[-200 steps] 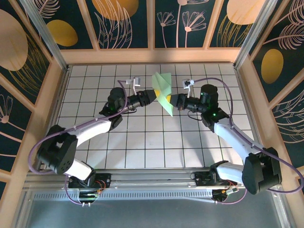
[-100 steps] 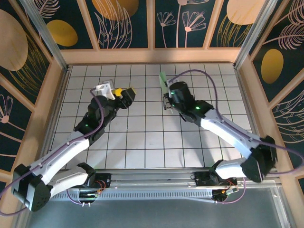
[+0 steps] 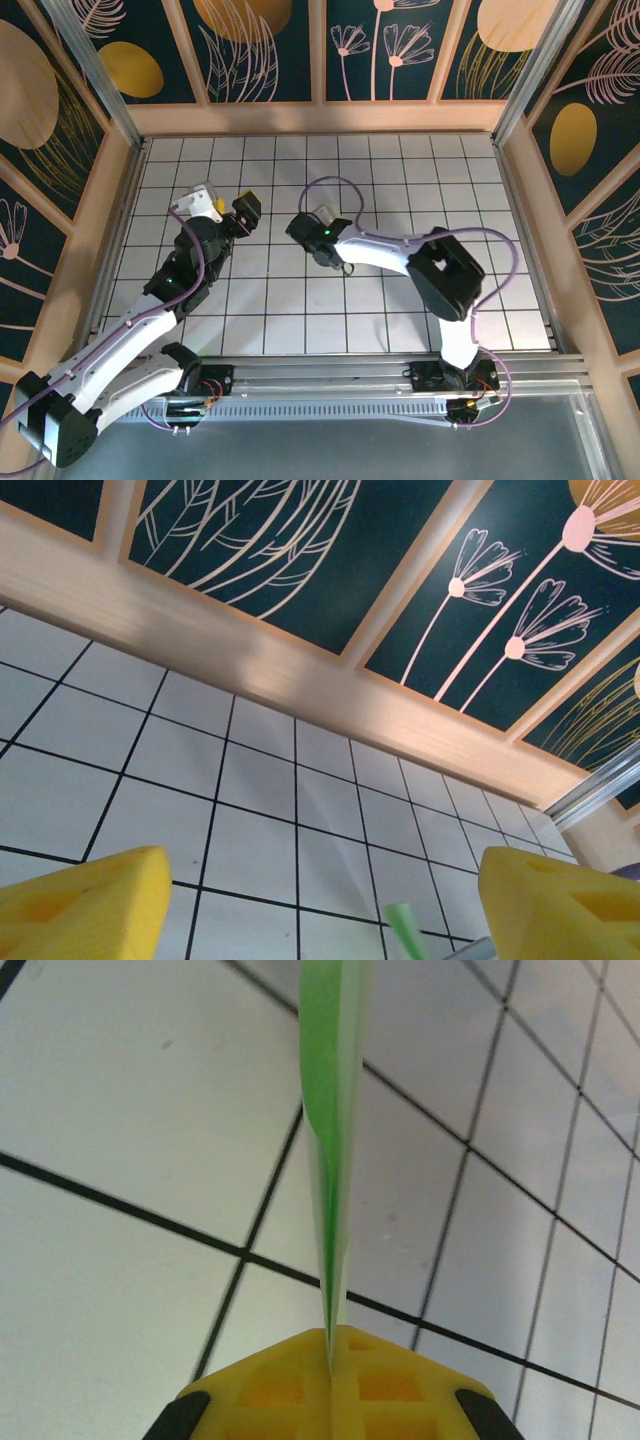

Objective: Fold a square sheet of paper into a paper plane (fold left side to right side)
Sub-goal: Turn over the paper at the center of the table.

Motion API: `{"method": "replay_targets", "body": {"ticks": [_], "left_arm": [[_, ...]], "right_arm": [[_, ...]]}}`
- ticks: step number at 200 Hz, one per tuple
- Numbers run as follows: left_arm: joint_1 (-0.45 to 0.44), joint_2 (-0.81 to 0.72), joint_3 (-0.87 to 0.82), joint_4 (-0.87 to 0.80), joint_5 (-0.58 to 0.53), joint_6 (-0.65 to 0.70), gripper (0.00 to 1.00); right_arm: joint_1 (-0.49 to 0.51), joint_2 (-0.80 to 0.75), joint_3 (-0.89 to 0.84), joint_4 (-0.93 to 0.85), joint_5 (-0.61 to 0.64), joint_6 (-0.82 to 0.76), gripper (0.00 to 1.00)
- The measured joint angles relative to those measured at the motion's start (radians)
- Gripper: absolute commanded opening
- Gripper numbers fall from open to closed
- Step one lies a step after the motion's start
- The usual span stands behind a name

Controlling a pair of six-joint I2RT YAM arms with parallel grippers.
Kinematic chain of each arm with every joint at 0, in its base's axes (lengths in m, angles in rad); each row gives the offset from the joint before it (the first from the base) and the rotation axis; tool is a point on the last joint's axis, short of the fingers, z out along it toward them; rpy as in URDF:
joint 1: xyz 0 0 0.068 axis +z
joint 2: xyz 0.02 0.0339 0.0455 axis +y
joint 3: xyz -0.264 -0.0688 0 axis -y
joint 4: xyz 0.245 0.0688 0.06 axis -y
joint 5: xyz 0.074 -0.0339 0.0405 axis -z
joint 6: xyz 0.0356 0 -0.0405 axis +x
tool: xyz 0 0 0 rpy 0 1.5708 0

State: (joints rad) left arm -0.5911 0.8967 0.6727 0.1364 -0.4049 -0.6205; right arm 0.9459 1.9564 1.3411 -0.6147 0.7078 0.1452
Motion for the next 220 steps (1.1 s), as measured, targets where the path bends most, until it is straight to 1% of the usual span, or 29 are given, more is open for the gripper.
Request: {"method": "replay_targets", "body": {"ticks": [13,37,54,87,100,122,141,166,182,198,220], "left_arm": [[0.000,0.000,-0.004,-0.007,0.000,0.000,0.80],[0.000,0.000,-0.011,-0.014,0.002,0.000,0.81],[0.000,0.004,-0.013,-0.014,0.004,0.000,0.81],[0.000,0.044,-0.013,-0.014,0.030,-0.016,0.81],[0.000,0.075,-0.013,-0.013,0.043,-0.047,0.81],[0.000,0.159,-0.013,0.003,0.093,-0.111,0.81],[0.000,0.259,-0.010,0.034,0.159,-0.164,0.80],[0.000,0.422,0.016,0.072,0.275,-0.226,0.78],[0.000,0.523,0.050,0.098,0.352,-0.254,0.74],[0.000,0.632,0.097,0.133,0.437,-0.286,0.70],[0.000,0.757,0.150,0.185,0.535,-0.317,0.69]], "right_arm": [[0.013,0.055,0.014,-0.008,-0.002,0.014,0.08],[0.023,0.105,0.019,-0.022,-0.038,0.042,0.29],[0.023,0.103,0.022,-0.026,-0.072,0.054,0.43],[0.010,0.042,0.021,-0.017,-0.160,0.073,0.60],[-0.008,-0.021,0.000,0.012,-0.205,0.076,0.64],[-0.064,-0.178,-0.084,0.080,-0.289,0.089,0.66],[-0.151,-0.330,-0.193,0.171,-0.373,0.106,0.70],[-0.276,-0.497,-0.344,0.278,-0.469,0.142,0.76],[-0.347,-0.589,-0.436,0.344,-0.537,0.157,0.80],[-0.414,-0.681,-0.522,0.411,-0.609,0.179,0.87],[-0.509,-0.798,-0.634,0.517,-0.711,0.216,0.99]]}}
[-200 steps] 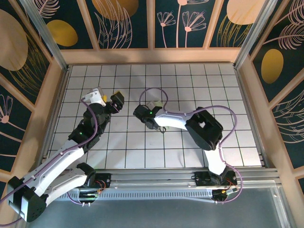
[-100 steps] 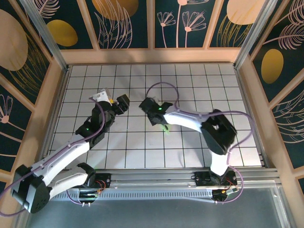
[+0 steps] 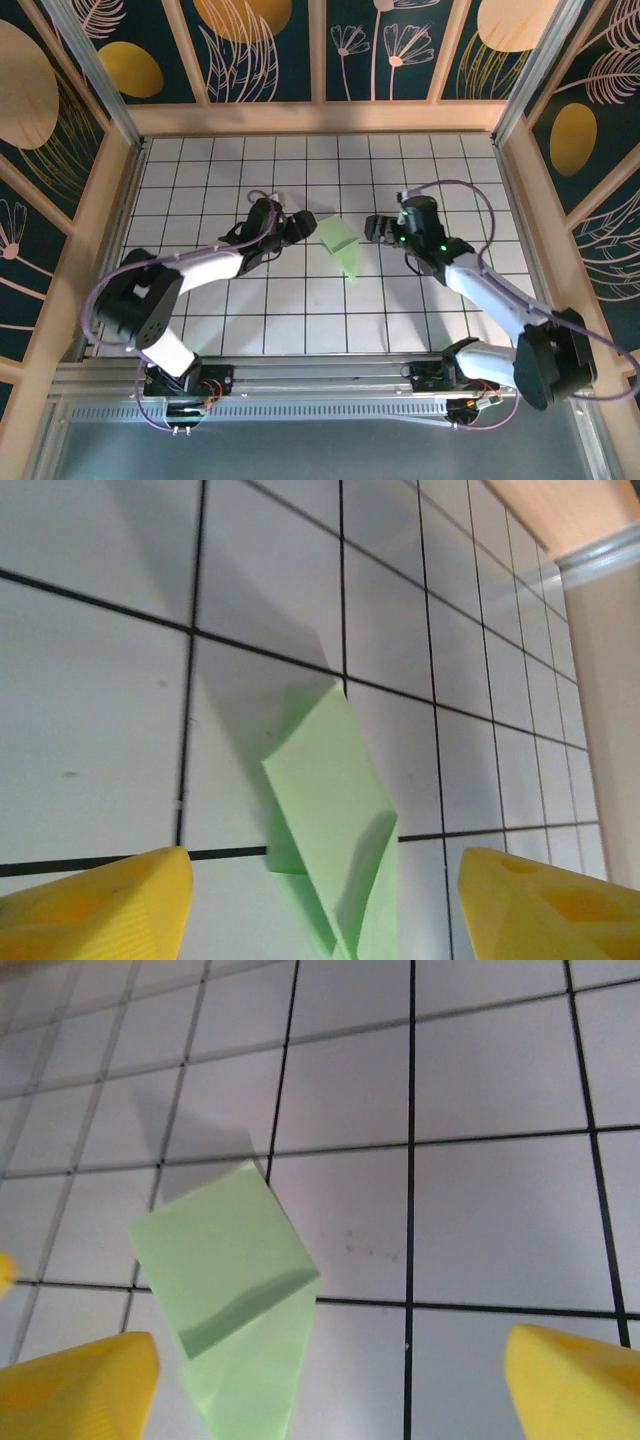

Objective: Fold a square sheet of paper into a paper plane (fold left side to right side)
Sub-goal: Turn over the paper at the center of the table, then pick up the paper from the center of the table.

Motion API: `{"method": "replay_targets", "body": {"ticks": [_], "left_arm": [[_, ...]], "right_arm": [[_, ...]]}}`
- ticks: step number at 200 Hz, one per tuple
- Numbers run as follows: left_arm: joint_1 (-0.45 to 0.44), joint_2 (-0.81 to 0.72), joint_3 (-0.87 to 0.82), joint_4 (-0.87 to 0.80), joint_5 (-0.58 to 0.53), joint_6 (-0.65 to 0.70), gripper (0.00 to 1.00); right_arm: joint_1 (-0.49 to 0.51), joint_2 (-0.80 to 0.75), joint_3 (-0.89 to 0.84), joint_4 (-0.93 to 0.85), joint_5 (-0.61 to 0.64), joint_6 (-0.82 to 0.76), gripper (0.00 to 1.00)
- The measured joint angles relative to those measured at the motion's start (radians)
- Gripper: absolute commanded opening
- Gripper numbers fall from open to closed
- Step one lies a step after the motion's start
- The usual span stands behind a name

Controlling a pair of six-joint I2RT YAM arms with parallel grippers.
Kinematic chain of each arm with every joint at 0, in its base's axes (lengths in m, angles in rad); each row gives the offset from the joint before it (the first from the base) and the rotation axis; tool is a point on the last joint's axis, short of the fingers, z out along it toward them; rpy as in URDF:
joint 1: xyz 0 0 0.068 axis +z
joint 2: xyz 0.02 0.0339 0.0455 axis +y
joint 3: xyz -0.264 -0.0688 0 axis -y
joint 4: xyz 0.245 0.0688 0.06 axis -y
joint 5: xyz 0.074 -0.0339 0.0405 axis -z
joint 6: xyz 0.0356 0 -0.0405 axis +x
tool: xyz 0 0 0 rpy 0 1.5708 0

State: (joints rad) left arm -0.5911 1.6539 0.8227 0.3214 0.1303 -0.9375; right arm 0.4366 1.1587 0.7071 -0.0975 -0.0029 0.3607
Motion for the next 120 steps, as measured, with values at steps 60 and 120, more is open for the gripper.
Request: {"method": "replay_targets", "body": {"ticks": [60,120], "left_arm": [[0.000,0.230,0.077,0.076,0.128,-0.056,0.61],[0.000,0.348,0.172,0.129,0.188,-0.073,0.27]], "right_arm": [[-0.224,-0.180,-0.219,0.258,-0.302,0.132,0.99],[-0.309,-0.185,-0.232,0.328,-0.483,0.172,0.90]]}}
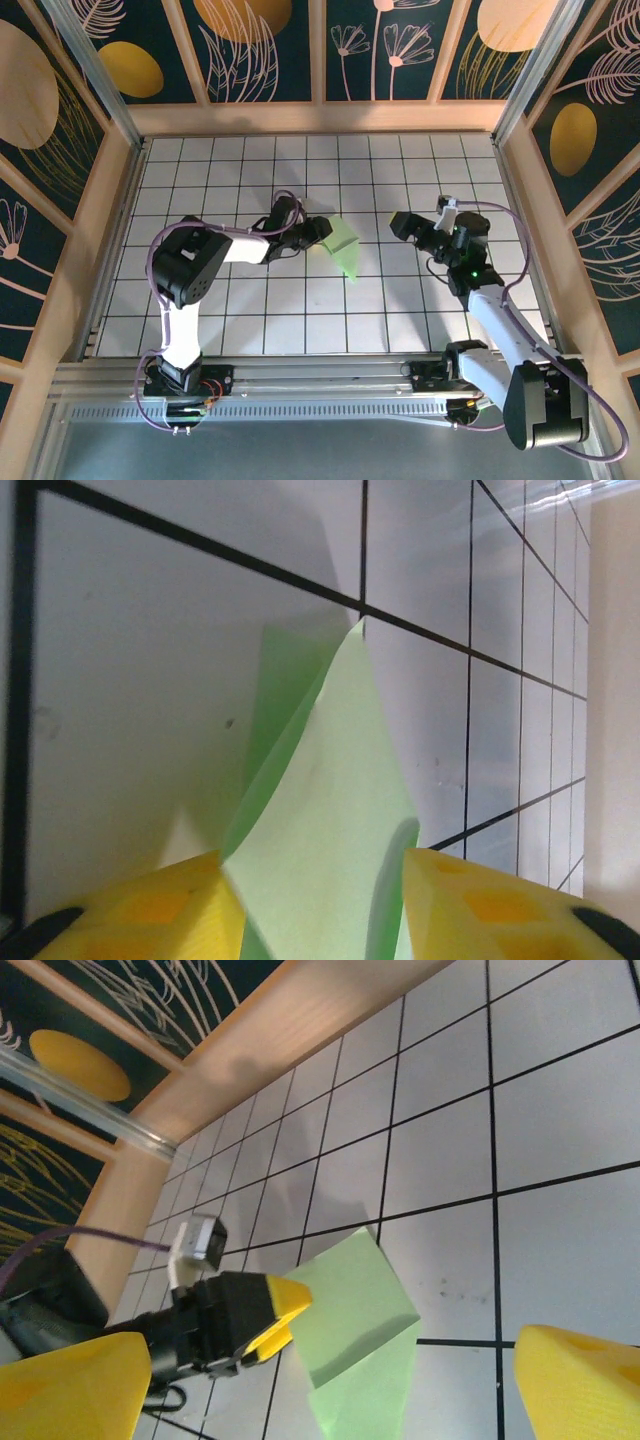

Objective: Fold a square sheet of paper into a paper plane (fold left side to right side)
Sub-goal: Pick up the paper from the center of the table, then place the paper at the center of the table.

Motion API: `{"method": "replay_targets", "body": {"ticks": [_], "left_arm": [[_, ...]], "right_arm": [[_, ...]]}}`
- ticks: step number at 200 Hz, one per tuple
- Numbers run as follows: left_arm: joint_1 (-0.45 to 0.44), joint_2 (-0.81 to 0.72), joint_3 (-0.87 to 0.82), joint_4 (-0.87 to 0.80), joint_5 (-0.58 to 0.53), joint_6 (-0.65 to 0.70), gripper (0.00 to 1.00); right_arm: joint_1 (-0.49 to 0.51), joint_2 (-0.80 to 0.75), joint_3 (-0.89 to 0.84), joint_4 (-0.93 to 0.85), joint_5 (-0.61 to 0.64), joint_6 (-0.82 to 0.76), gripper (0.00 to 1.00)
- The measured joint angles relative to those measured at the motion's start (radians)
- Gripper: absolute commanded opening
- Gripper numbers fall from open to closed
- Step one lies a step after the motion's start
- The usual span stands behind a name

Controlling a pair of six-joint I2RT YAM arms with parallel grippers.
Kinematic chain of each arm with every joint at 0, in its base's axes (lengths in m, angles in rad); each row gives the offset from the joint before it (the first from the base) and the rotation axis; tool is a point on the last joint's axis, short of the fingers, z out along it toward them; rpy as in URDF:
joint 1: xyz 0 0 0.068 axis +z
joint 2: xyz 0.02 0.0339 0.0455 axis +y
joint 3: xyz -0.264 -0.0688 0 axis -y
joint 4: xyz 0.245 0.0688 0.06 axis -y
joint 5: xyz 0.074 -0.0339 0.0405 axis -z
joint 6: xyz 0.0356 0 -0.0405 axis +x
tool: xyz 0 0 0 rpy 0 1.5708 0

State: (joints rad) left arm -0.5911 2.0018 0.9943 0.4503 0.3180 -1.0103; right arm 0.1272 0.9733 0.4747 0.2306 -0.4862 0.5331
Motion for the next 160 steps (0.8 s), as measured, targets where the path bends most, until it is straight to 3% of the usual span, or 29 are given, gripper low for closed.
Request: {"method": "replay_targets", "body": {"ticks": [17,32,61,93,125,160], "left_arm": [[0.002,0.016,0.007,0.023,0.018,0.007,0.09],[0.008,0.020,0.005,0.045,0.038,0.000,0.00],[0.027,-0.004,-0.043,0.143,0.079,0.017,0.00],[0.051,-0.141,-0.187,0.214,0.144,0.071,0.00],[0.075,-0.323,-0.325,0.352,0.249,0.109,0.00],[0.080,-0.426,-0.393,0.491,0.370,0.116,0.00]], "right_arm": [[-0.018,0.004,0.000,0.009,-0.050,0.002,0.88],[-0.029,0.020,-0.001,0.014,-0.093,0.000,0.85],[-0.040,0.086,-0.001,0.017,-0.182,-0.015,0.80],[-0.029,0.199,-0.001,0.019,-0.287,-0.067,0.86],[0.068,0.302,-0.001,0.056,-0.333,-0.128,0.91],[0.166,0.422,-0.001,0.242,-0.386,-0.126,0.90]]}}
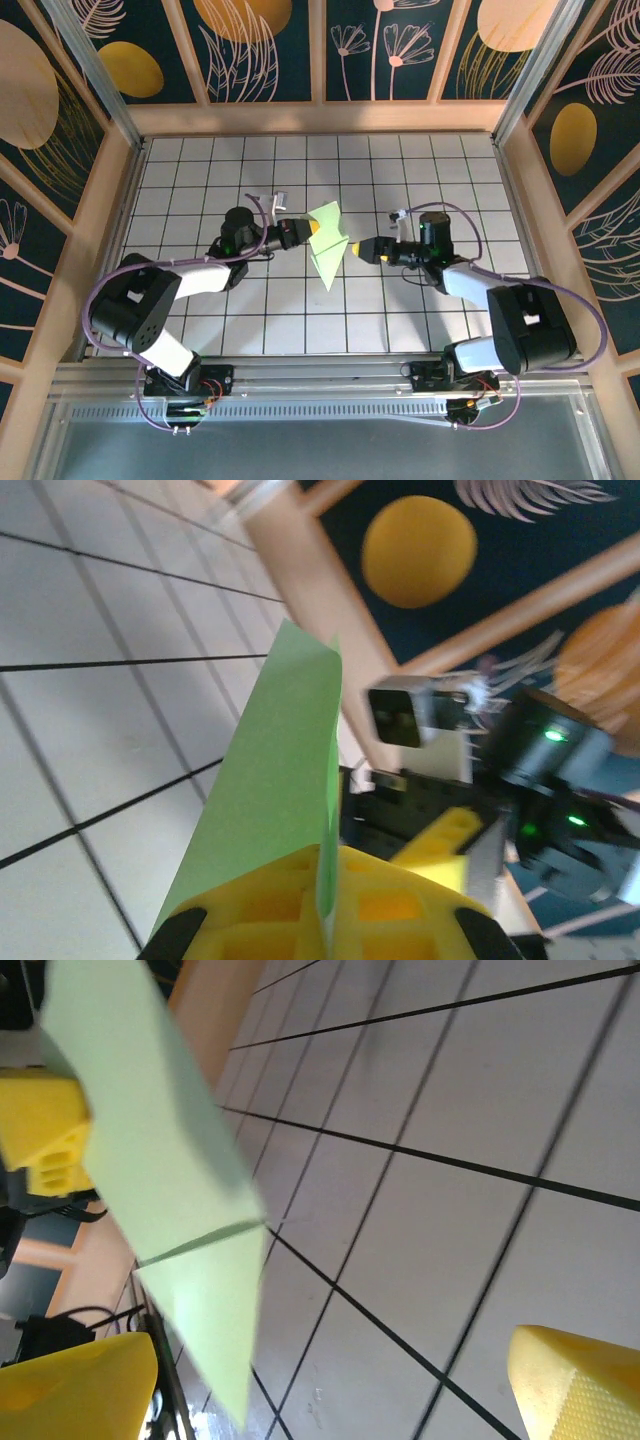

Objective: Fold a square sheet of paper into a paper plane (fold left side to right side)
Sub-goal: Place the paper at the center of the table.

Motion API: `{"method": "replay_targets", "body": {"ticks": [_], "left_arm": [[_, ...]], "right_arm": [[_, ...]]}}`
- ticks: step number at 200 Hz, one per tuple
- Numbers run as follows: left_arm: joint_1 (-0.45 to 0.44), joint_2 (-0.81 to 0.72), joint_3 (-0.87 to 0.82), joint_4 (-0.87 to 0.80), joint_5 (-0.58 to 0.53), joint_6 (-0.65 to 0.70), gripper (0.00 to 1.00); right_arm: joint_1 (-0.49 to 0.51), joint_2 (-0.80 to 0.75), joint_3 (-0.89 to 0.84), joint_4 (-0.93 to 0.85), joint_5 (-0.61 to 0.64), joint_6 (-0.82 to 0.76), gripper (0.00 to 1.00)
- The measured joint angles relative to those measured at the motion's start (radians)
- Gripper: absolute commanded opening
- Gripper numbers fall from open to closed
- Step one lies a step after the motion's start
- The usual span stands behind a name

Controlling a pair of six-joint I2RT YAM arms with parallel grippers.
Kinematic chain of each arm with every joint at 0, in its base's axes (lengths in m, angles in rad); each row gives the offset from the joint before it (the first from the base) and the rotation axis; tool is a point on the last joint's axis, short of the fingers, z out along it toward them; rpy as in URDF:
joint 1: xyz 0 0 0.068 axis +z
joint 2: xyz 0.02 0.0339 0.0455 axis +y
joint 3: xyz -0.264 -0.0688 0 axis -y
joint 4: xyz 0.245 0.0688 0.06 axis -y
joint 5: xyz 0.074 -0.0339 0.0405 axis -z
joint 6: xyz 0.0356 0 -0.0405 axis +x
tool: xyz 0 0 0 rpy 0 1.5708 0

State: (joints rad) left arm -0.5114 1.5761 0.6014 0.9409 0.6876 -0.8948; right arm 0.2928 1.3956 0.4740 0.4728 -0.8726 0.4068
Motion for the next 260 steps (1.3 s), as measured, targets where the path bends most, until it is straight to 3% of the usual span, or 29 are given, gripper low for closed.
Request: {"method": "replay_targets", "body": {"ticks": [35,89,140,197,230,243,260], "left_arm": [[0.000,-0.006,-0.011,0.042,0.068,0.000,0.00],[0.000,-0.004,-0.012,0.007,0.054,0.012,0.00],[0.000,0.024,-0.003,-0.106,0.009,0.058,0.00],[0.000,0.041,0.008,-0.178,0.011,0.104,0.00],[0.000,0.041,0.010,-0.199,0.011,0.120,0.00],[0.000,0.041,0.010,-0.211,0.008,0.129,0.18],[0.000,0.040,0.010,-0.239,-0.019,0.151,0.42]], "right_arm": [[0.067,0.107,0.016,0.138,-0.054,0.019,0.81],[0.102,0.145,0.083,0.197,-0.125,0.044,0.54],[0.102,0.145,0.162,0.111,-0.131,-0.005,0.34],[0.102,0.212,0.267,0.010,-0.114,-0.053,0.23],[0.102,0.256,0.310,-0.039,-0.093,-0.069,0.09],[0.102,0.266,0.321,-0.053,-0.085,-0.075,0.00],[0.102,0.277,0.326,-0.066,-0.067,-0.076,0.00]]}}
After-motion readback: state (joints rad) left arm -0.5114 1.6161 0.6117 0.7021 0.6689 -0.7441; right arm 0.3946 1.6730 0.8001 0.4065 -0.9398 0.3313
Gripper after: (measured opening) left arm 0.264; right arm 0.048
